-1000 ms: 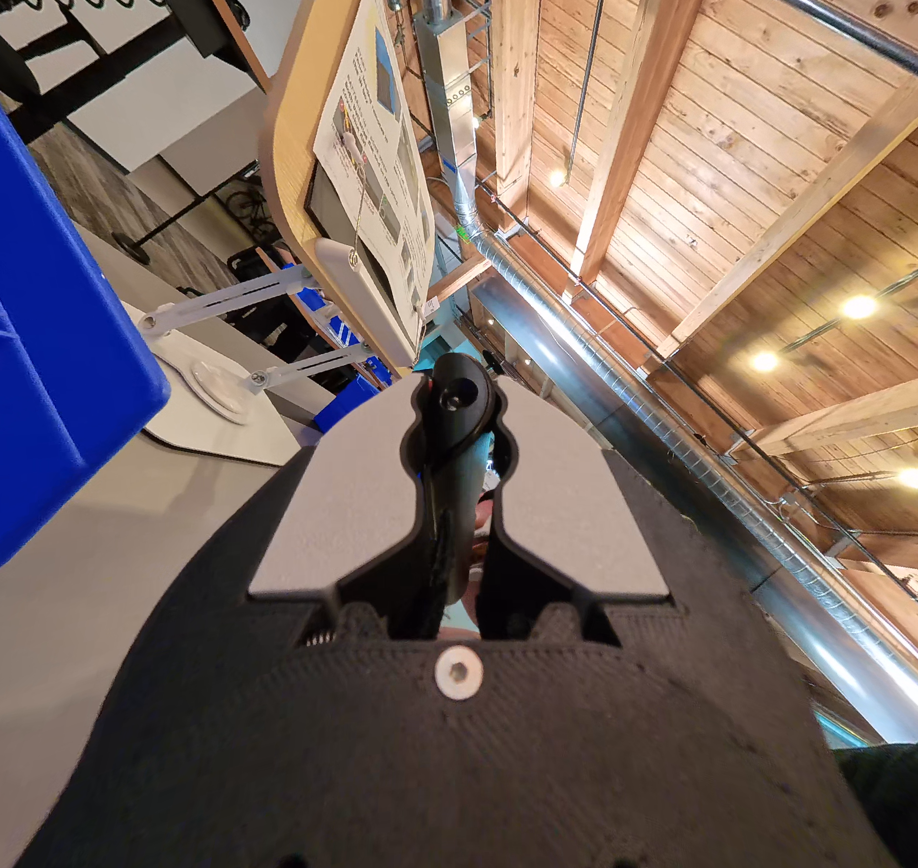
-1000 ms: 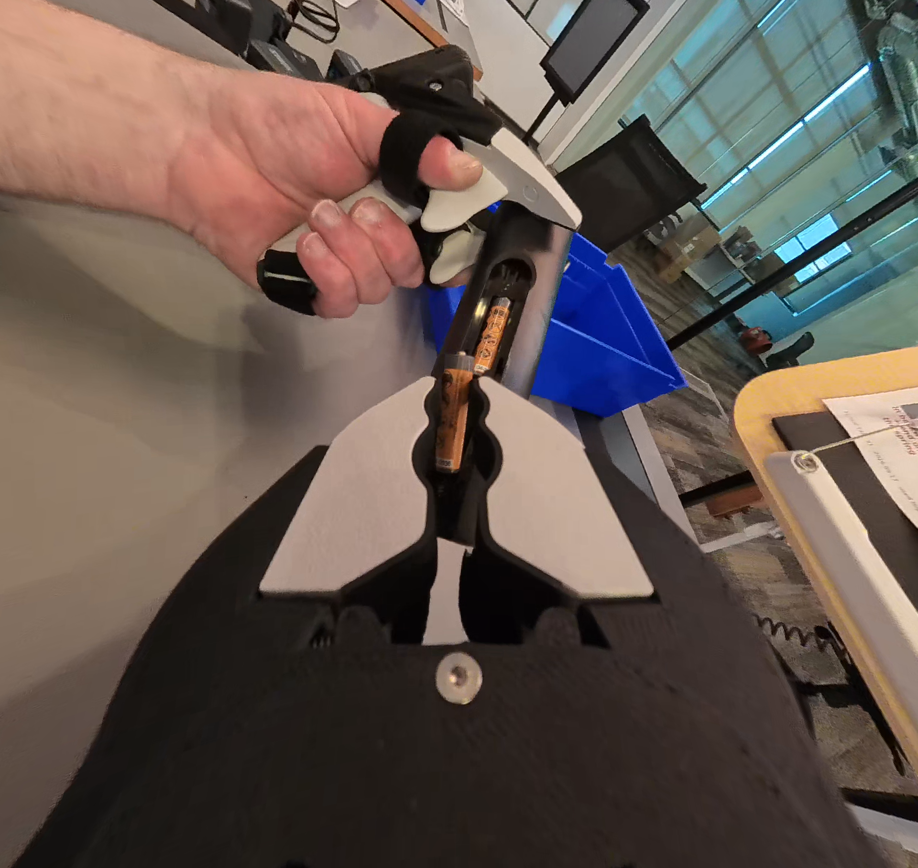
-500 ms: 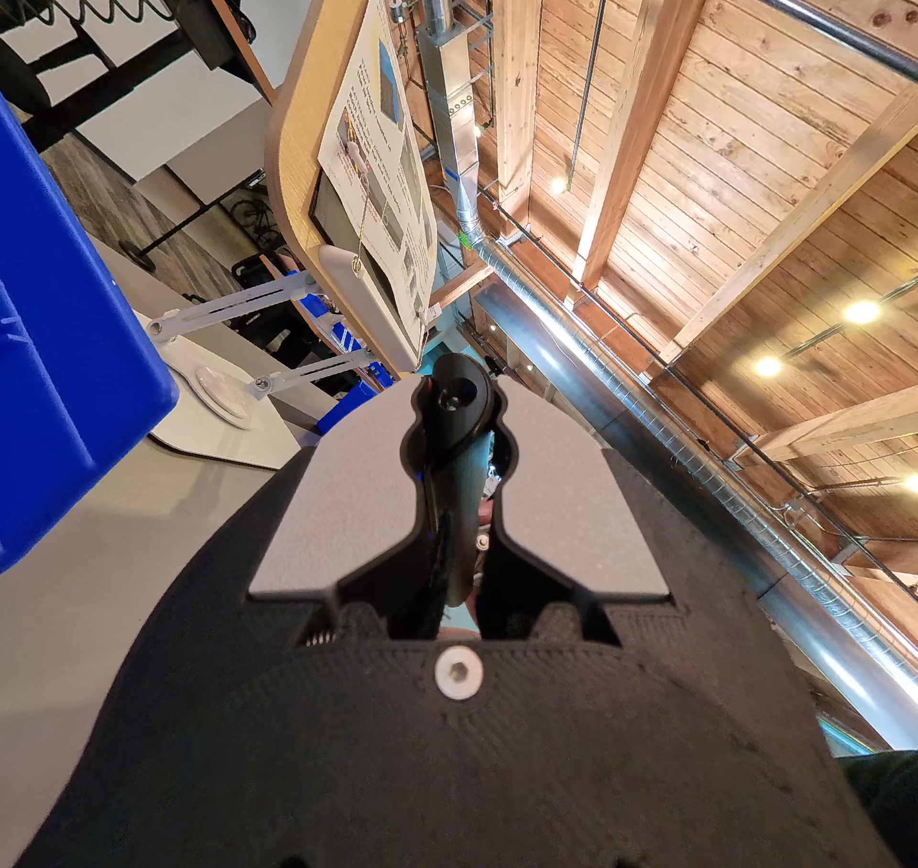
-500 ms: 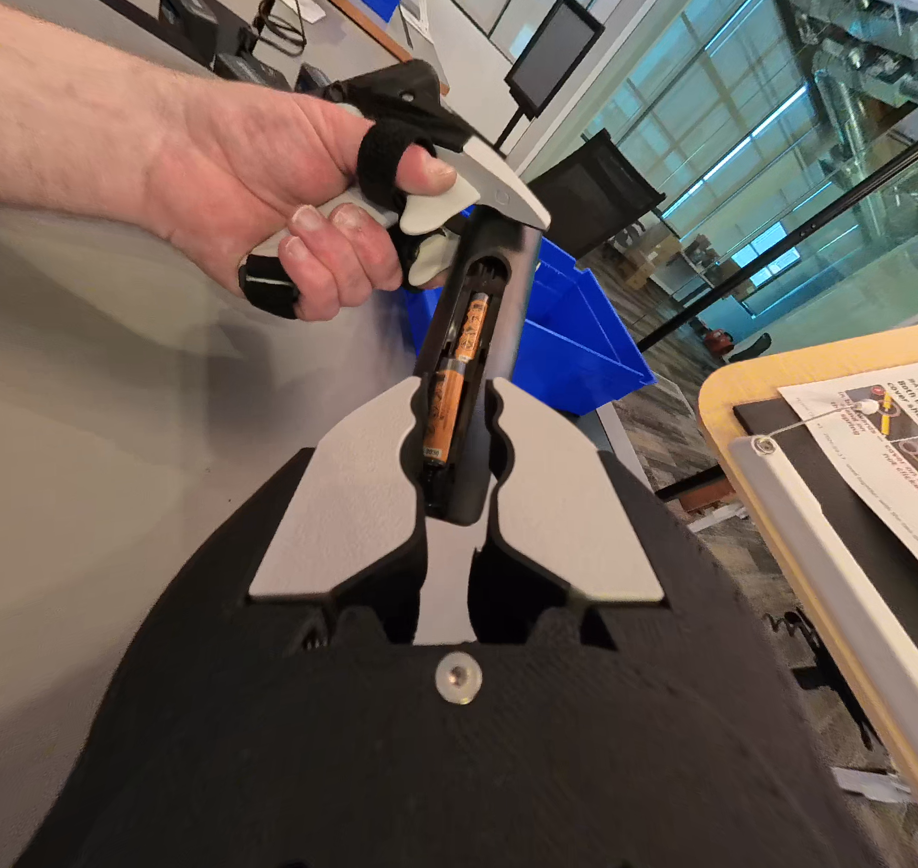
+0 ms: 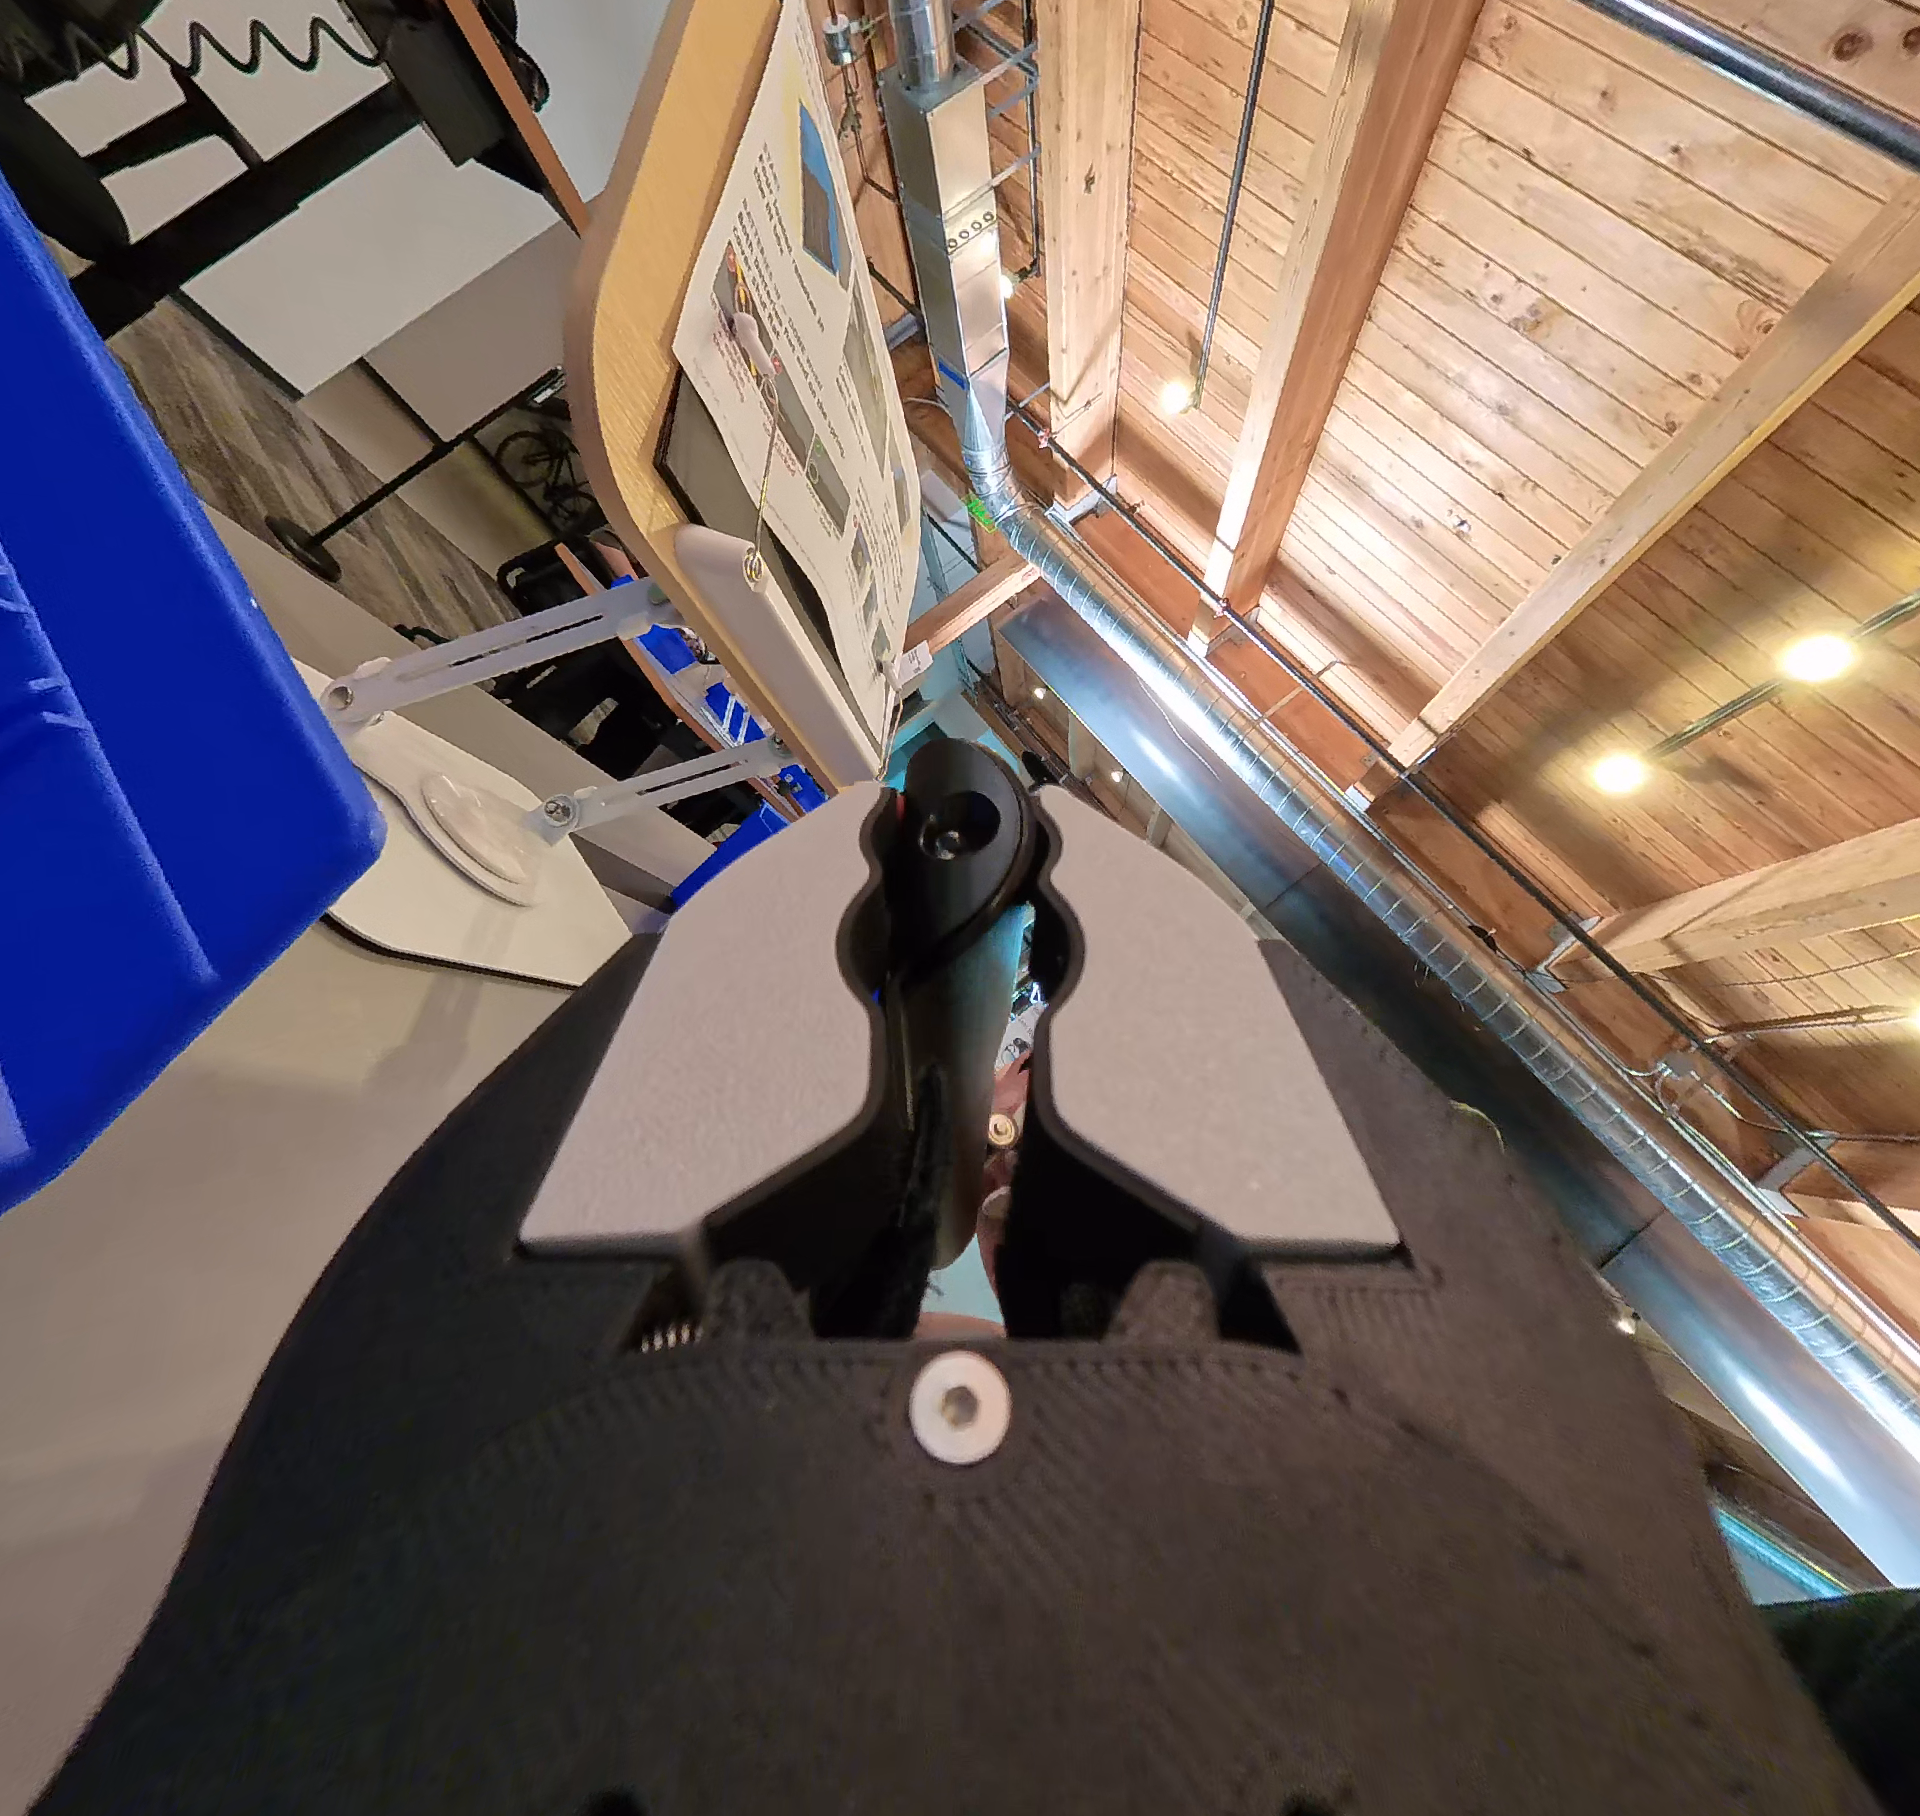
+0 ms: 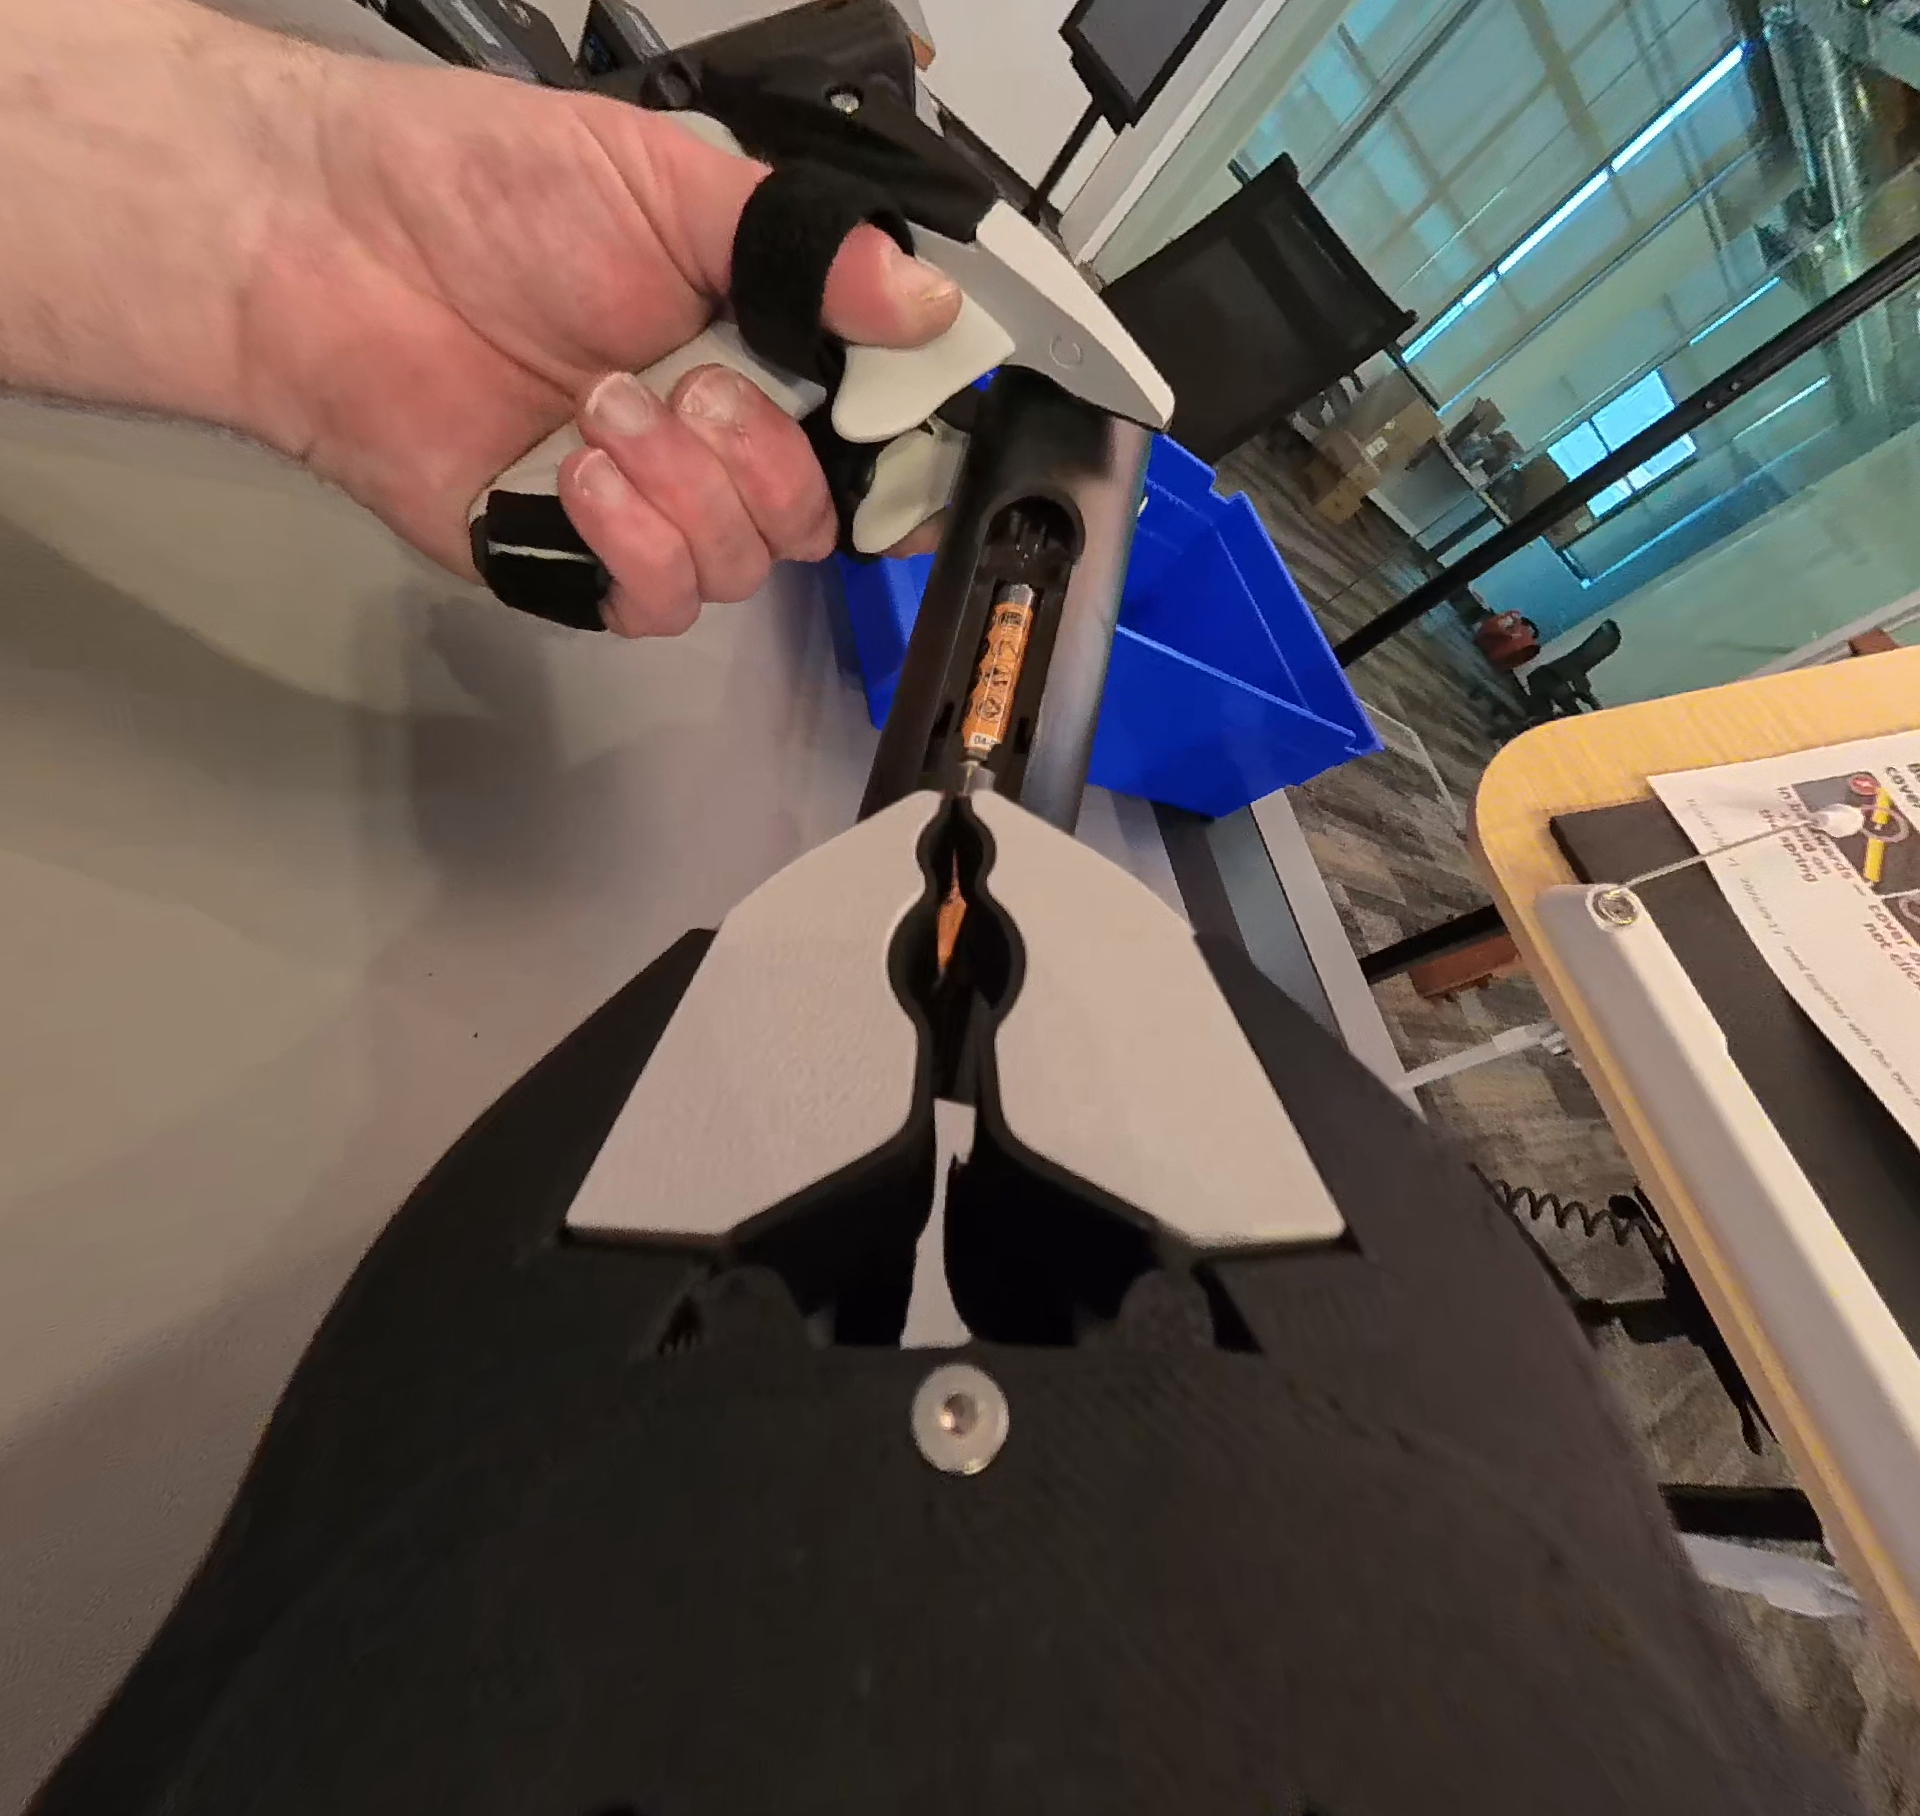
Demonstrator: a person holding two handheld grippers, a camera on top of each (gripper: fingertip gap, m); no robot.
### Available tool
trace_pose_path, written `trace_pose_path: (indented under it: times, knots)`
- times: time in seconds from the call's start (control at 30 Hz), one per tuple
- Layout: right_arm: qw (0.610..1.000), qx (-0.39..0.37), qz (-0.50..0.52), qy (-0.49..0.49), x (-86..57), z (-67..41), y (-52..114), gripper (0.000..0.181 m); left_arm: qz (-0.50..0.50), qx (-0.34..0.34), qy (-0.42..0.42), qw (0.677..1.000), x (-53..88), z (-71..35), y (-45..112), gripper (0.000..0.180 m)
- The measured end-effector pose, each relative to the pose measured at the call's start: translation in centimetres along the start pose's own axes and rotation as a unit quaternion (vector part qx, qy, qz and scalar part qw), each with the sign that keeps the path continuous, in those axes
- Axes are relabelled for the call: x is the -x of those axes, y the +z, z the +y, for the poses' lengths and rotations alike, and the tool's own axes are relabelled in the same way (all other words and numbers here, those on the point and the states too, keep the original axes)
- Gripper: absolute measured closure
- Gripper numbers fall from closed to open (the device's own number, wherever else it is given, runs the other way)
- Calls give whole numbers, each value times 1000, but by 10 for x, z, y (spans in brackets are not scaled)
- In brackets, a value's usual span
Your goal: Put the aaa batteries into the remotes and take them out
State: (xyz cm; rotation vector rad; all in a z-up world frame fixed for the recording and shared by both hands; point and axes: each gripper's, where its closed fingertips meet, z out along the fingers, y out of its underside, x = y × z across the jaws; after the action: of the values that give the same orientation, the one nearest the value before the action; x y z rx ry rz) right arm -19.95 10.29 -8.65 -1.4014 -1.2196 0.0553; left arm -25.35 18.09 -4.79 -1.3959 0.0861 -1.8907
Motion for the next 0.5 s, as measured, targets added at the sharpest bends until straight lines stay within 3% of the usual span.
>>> trace_pose_path:
  times: [0.13,0.27,0.37,0.43,0.5]
  knots:
    - [1000,7,8,-2,-1,1,0,169,1,0,0,1000,-1,0,0,157]
    - [1000,17,8,-19,0,4,-1,171,1,2,1,1000,-1,2,1,158]
    - [1000,11,11,-3,-2,-1,-4,157,0,-2,4,1000,-1,1,1,158]
    - [999,19,5,43,-5,-2,-6,144,-3,-1,13,1000,-1,1,1,158]
    - [988,37,-8,150,-11,2,-6,128,-3,-5,24,1000,-3,0,1,158]
